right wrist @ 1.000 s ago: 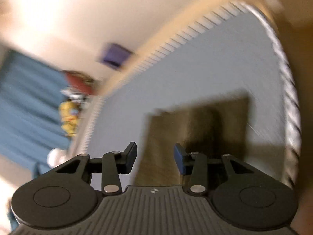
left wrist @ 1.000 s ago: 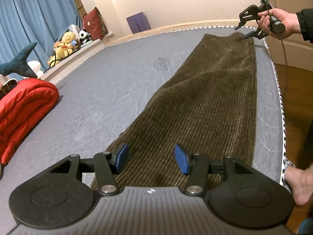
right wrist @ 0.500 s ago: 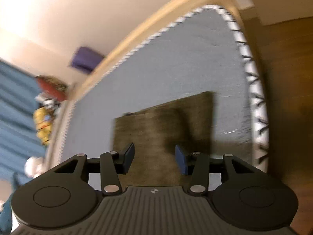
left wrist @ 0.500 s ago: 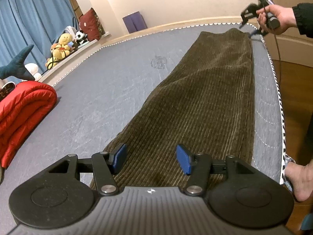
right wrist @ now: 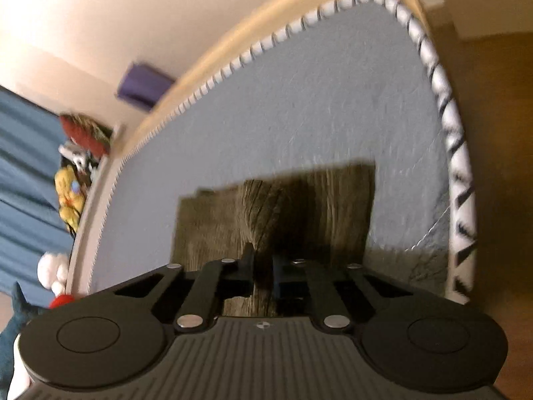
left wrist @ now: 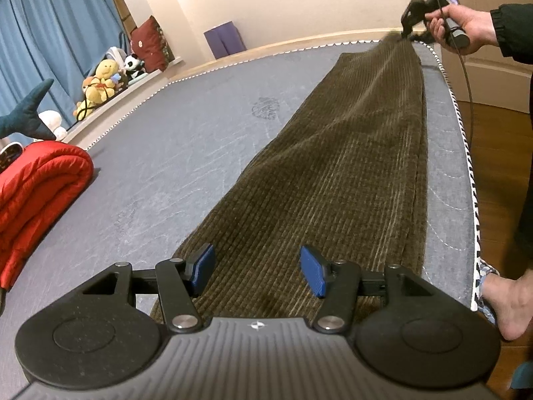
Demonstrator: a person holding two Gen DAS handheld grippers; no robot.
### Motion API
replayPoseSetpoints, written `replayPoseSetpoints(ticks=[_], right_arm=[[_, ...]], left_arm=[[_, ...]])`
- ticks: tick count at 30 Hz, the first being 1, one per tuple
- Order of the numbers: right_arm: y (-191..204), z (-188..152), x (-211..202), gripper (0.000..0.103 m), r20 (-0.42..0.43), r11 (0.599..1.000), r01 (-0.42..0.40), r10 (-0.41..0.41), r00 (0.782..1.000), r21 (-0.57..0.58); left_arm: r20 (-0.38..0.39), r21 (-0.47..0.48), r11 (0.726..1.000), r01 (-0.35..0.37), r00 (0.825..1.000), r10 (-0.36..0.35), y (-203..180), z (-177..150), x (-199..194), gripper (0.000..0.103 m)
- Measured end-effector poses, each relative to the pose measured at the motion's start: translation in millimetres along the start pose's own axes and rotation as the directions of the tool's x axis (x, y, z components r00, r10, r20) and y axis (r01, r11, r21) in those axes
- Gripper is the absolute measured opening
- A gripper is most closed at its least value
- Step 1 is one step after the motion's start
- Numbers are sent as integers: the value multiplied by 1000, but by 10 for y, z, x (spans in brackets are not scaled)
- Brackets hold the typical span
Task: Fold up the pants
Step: 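Grasp the cuff end with the right tool and lift it toward the waistband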
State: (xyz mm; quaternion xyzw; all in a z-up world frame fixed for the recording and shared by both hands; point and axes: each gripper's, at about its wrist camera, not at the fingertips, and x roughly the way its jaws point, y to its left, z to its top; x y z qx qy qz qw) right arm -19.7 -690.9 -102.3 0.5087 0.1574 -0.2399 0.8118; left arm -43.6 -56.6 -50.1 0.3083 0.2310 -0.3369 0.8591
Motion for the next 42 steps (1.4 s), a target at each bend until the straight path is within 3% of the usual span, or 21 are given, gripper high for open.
replayPoseSetpoints(ticks=[2,4,6,8,10,12,14,16,17,18,19,22,25,28,30,32,34,37,39,40,42], right_arm=[[122,19,-160,8,80,996,18,-11,997,-84],[11,64,-101,11,63,991,115,-111,992,-70],[-159,90,7,20,30,963,268,-267,963,-30],[-260,107,-47,26,52,959,284,-284,957,14],[-134,95,-154,26,140,942,328,-317,938,-63],[28,88,-291,26,278,901,413,-366,888,-132],[119,72,-380,27,341,895,420,-352,872,-150],[194,40,-401,28,322,914,362,-292,901,-183],[239,12,-372,29,287,926,316,-250,925,-209],[291,-30,-335,31,247,936,263,-205,947,-234],[346,-67,-296,35,212,941,221,-168,963,-255],[632,-250,-80,54,64,934,82,-63,996,-349],[971,-492,141,62,-96,893,-45,2,995,-447],[1282,-826,356,66,-229,859,-126,11,973,-496],[1411,-989,529,66,-273,860,-116,-29,962,-497],[1504,-1141,692,66,-307,876,-96,-62,950,-474],[1597,-1296,827,66,-339,896,-68,-94,936,-439],[1674,-1453,975,66,-303,908,14,-154,941,-419],[1801,-1555,981,46,-234,867,92,-233,944,-490],[1839,-1608,991,22,-183,827,149,-290,940,-543],[1915,-1726,1002,15,-105,756,193,-327,939,-626]], left_arm=[[-7,-7,1000,17,1000,-17,10,-4,8,63],[-20,-7,999,41,999,-41,11,-11,16,63],[-34,2,998,68,997,-68,-17,-34,19,63],[-48,0,996,94,994,-94,-31,-58,19,63],[-57,-25,992,120,991,-121,-9,-82,16,63],[-72,-65,986,153,985,-158,32,-118,10,62],[-102,-103,977,188,975,-198,72,-170,25,52],[-208,-159,951,265,933,-294,83,-273,112,42],[-288,-193,930,314,888,-359,59,-363,188,39],[-340,-175,925,337,861,-378,-9,-447,212,38],[-327,-110,935,337,876,-355,-71,-455,147,38],[-343,-137,922,363,855,-388,-11,-454,71,34],[-354,-111,913,393,843,-406,8,-514,-29,34],[-331,-128,913,387,851,-407,71,-567,-113,35],[-271,-167,924,344,885,-378,197,-559,-209,37],[-182,-256,932,256,934,-307,489,-542,-333,52],[-98,-400,907,130,978,-183,888,-588,-490,63],[-71,-551,835,-21,997,-22,1304,-740,-648,64],[-94,-595,798,-91,995,43,1441,-845,-684,64],[-109,-594,796,-115,992,61,1464,-874,-678,63],[-138,-557,817,-148,987,84,1447,-905,-665,63]])
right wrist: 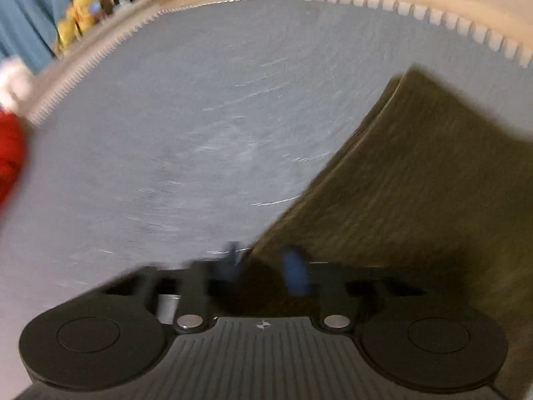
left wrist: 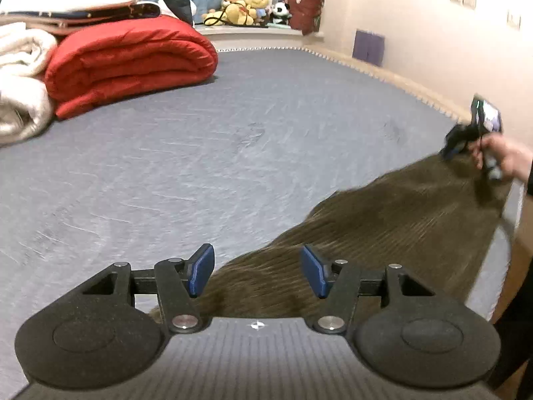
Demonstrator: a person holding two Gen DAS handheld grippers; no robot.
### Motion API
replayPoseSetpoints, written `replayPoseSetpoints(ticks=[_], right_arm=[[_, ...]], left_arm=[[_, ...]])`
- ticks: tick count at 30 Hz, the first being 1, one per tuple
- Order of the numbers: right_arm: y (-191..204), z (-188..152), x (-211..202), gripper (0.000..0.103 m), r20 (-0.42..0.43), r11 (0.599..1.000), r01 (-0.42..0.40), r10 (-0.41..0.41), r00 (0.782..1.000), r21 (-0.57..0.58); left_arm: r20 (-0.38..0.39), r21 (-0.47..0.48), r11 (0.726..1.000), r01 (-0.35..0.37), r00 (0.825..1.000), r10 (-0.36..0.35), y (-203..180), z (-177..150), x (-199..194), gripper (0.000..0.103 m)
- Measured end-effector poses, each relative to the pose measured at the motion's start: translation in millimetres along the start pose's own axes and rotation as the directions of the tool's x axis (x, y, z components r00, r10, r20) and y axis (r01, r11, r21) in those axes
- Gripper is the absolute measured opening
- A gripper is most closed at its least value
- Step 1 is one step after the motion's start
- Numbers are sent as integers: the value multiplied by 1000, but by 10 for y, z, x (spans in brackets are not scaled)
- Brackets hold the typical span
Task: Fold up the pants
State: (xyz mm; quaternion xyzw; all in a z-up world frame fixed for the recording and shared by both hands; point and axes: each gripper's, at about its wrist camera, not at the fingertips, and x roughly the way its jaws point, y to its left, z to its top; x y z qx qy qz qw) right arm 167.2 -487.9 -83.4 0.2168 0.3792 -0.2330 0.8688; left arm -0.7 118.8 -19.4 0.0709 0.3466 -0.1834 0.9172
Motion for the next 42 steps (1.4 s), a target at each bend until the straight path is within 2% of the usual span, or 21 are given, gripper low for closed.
replayPoseSetpoints(ticks=[2,5,6,7,8,9,13,15,17,19,22,23,24,25,26,27,30,34,38,40,42], right_arm=[[41,-2,-40,2,51,999,40,-40,998,-5],[8,-4,-4,1,107,998,65,-62,992,-24],[47,-34,12,1,121,995,80,-73,990,-55],[103,-67,56,1,142,989,108,-93,985,-101],[180,-121,56,2,168,977,145,-118,979,-158],[205,-157,94,2,184,969,165,-131,974,-186],[227,-157,90,7,202,963,174,-132,970,-207],[268,-153,104,21,191,961,154,-111,975,-229],[319,-153,119,50,180,966,107,-65,982,-234],[346,-159,25,58,194,969,85,-40,980,-231],[394,-168,-128,61,228,970,49,6,974,-238],[400,-156,-178,62,241,971,39,20,970,-238],[407,-149,-217,63,252,970,31,32,967,-239],[412,-153,-257,64,259,970,22,42,965,-241],[413,-155,-289,64,263,970,12,53,963,-242],[409,-156,-300,65,262,970,2,63,963,-242],[408,-162,-357,68,254,971,-16,78,964,-239],[376,-186,-433,69,241,977,-34,86,967,-210],[316,-189,-624,71,216,981,-101,136,967,-163],[306,-188,-754,75,222,978,-120,157,962,-171],[277,-190,-902,76,226,975,-136,175,958,-177]], left_arm=[[-16,27,1000,-10,1000,11,16,-20,2,61],[-45,43,998,-41,998,43,33,-57,57,56],[-85,70,994,-86,992,92,59,-129,111,55],[-159,106,982,-159,972,175,128,-183,227,43],[-239,157,960,-233,934,266,194,-302,375,49],[-288,187,953,-239,914,286,249,-408,461,52],[-298,110,971,-212,925,236,367,-407,370,52],[-292,127,968,-217,924,246,330,-415,338,52],[-269,130,968,-216,932,244,291,-387,303,52],[-214,128,975,-180,955,205,217,-344,187,51],[-133,134,990,-35,990,53,88,-303,-8,52],[-144,167,986,13,990,11,33,-343,-23,52],[-207,211,976,55,978,-10,-23,-440,28,52],[-296,260,963,70,955,10,-63,-576,124,52],[-323,339,938,68,945,48,-120,-728,160,52],[-289,387,920,66,956,52,-168,-772,98,51],[-295,274,960,56,955,28,-58,-701,36,50],[-214,297,955,26,976,40,-226,-641,-54,50],[-151,225,969,99,986,-66,-355,-489,-27,54],[-219,222,965,140,972,-91,-451,-507,142,57],[-328,271,958,93,945,1,-532,-602,359,71]])
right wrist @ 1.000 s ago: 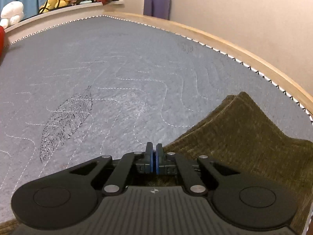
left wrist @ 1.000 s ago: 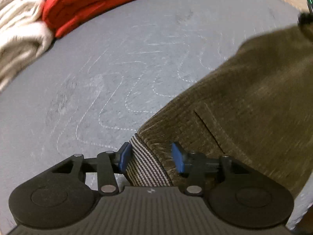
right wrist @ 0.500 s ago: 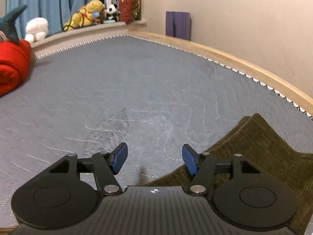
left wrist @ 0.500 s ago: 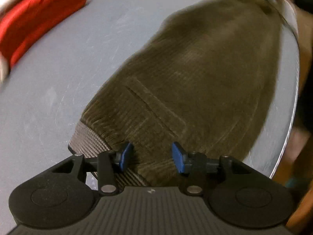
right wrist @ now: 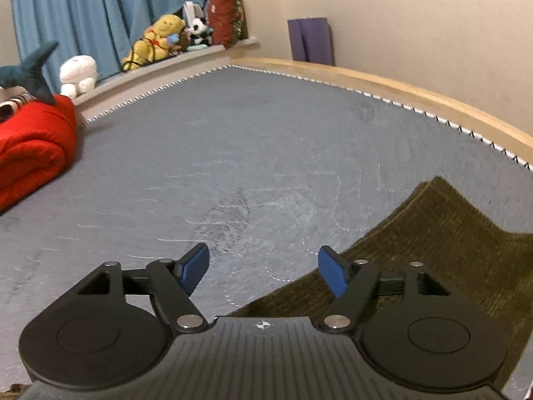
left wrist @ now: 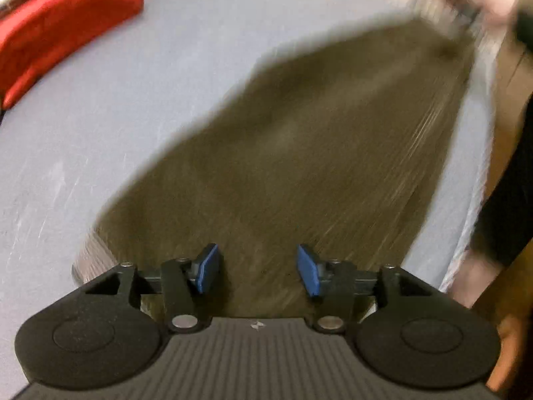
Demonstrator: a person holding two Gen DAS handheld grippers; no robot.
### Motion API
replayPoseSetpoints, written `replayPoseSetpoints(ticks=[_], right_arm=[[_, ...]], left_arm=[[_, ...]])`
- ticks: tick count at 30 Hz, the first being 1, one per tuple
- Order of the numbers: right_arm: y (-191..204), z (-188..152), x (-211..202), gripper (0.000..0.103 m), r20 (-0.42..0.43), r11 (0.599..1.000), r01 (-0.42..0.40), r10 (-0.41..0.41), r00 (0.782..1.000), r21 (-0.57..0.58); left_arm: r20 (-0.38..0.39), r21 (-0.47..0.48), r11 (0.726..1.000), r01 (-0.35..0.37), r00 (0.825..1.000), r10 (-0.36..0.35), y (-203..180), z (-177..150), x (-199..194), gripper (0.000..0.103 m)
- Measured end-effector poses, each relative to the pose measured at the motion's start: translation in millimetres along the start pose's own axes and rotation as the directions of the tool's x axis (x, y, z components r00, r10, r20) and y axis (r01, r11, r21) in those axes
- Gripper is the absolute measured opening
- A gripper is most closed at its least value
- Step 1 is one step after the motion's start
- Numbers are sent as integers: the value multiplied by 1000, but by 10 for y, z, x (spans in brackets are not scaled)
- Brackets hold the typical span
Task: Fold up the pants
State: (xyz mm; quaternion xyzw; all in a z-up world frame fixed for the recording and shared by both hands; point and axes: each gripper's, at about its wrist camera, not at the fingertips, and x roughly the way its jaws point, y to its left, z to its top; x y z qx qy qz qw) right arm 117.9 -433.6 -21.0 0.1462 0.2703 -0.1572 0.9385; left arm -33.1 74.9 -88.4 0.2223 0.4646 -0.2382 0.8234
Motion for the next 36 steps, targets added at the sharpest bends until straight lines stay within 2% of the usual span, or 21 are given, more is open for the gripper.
replayPoseSetpoints(ticks=[1,4,8,12,15,17,20,24,27,29,33,36], right_arm=[[-24,17,-83,76,3,1000,-13,13,1000,6],[-159,62,-349,78,11,998,-54,54,998,33],[-480,86,-625,81,34,997,-56,54,998,61],[-948,-26,-694,82,49,991,6,-12,999,136],[-1347,-151,-585,82,-20,971,86,-83,996,222],[-1597,-166,-587,82,-25,953,103,-101,995,286],[-1852,-194,-661,82,3,947,155,-162,987,281],[-2240,-283,-731,82,12,931,165,-178,984,326],[-2568,-346,-750,82,20,902,162,-185,982,399],[-2842,-391,-759,82,13,867,170,-199,980,468],[-3295,-540,-737,82,-15,764,162,-195,981,625],[-3461,-612,-656,82,-42,727,158,-175,984,669]], left_arm=[[10,12,1000,-29,1000,29,-26,29,-7,74],[75,8,997,-83,994,82,-101,183,-160,70],[191,-70,993,-100,975,112,-166,410,-333,70],[263,-153,978,-142,948,179,-317,699,-440,73],[304,-190,970,-149,931,203,-424,927,-484,77],[333,-220,966,-137,920,207,-481,1078,-512,79],[356,-244,961,-129,910,213,-596,1297,-490,82],[371,-208,968,-143,904,213,-738,1460,-441,83],[362,-174,976,-127,914,183,-819,1465,-358,84],[351,-165,978,-128,919,180,-848,1473,-300,85],[336,-165,979,-120,926,171,-838,1495,-209,85],[326,-160,980,-119,931,166,-854,1513,-165,86]])
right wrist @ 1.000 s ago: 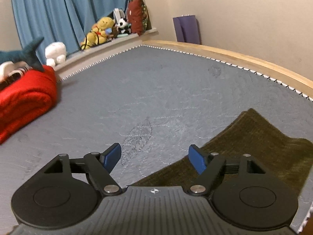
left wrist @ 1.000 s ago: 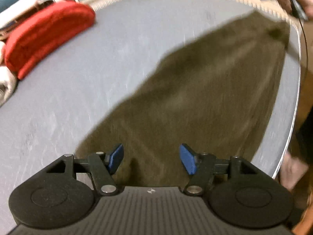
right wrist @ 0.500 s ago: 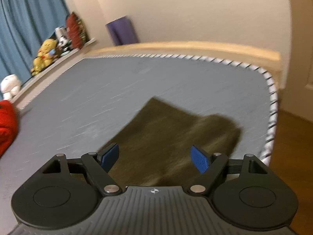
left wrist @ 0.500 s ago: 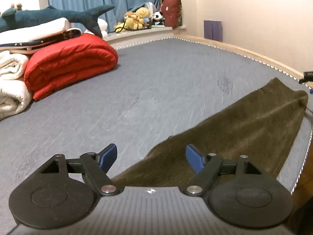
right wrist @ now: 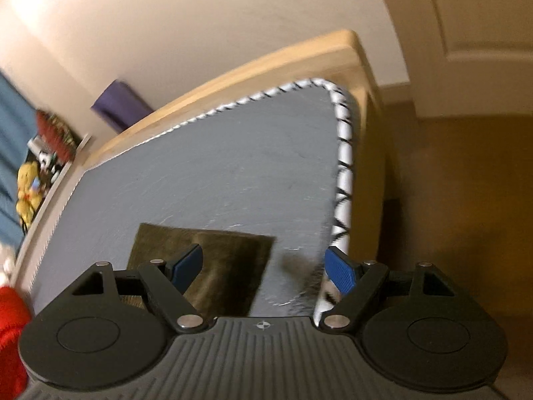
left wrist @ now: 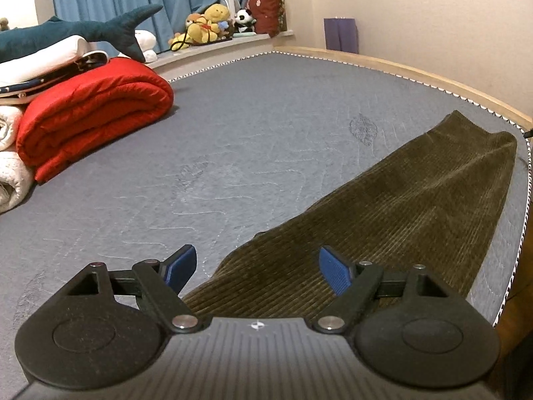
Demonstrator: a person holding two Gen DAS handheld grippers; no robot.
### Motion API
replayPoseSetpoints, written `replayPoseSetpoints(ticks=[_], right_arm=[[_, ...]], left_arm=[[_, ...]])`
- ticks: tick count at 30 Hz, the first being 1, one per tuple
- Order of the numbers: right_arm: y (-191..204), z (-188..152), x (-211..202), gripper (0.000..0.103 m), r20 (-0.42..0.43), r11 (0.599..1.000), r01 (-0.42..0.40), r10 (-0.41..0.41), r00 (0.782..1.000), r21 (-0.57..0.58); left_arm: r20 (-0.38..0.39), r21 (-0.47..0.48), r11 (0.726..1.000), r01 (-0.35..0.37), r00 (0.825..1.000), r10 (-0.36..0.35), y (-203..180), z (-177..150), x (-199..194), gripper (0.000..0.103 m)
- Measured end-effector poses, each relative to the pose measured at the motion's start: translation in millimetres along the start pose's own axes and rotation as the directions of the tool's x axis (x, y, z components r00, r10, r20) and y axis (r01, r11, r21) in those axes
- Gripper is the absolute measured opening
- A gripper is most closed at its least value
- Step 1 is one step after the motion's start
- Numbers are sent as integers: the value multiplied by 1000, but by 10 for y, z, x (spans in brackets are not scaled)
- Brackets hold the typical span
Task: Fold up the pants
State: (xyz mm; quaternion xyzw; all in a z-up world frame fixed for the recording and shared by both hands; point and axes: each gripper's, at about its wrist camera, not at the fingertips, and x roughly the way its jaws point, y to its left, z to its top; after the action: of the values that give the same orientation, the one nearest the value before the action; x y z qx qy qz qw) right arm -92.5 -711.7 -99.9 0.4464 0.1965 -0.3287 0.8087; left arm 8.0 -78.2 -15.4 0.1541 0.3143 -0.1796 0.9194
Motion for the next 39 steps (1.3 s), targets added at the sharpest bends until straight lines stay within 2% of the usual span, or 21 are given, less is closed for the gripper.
replayPoseSetpoints(ticks=[2,8,12,18,21,22,23,26,30,33,35,36,37,39], right_arm=[[-35,-13,82,82,-30,1000,-16,17,999,23],[10,-62,260,79,-100,984,-155,164,981,91],[67,-174,409,75,-168,977,-177,195,966,116],[123,-211,498,71,-143,974,-198,212,967,110],[168,-208,579,65,-129,975,-201,212,969,98],[187,-211,601,60,-125,977,-193,204,971,94],[194,-210,619,46,-116,980,-177,186,976,86],[211,-224,638,28,-98,987,-126,136,986,103],[413,-253,521,22,-49,994,-99,101,994,34],[779,-335,234,21,43,989,-117,121,992,-88],[1154,-476,-52,20,103,959,-147,176,979,-243],[1369,-597,-221,20,124,928,-164,216,969,-335],[1570,-736,-389,20,135,888,-185,263,955,-421],[1955,-1119,-765,20,120,769,-249,388,914,-589]], left_arm=[[-12,6,1000,0,1000,0,-26,7,37,87],[-38,35,999,-9,999,11,-99,-22,134,87],[-57,43,999,-14,998,17,-102,-35,180,88],[-61,52,999,-12,998,15,-105,-58,194,88],[-67,51,998,-21,997,25,-79,-77,208,88],[-68,49,999,-23,997,26,-69,-81,213,88],[-71,45,999,-25,997,28,-55,-85,220,88],[-75,28,999,-31,997,33,1,-97,228,88],[-74,-7,999,-43,996,43,92,-91,220,88],[-73,-42,997,-63,996,60,191,-90,210,88],[-75,-60,995,-79,994,74,252,-97,209,88],[-78,-69,994,-87,994,82,278,-104,213,88],[-83,-79,992,-96,992,90,312,-112,223,88],[-96,-104,988,-113,990,103,376,-127,244,88]])
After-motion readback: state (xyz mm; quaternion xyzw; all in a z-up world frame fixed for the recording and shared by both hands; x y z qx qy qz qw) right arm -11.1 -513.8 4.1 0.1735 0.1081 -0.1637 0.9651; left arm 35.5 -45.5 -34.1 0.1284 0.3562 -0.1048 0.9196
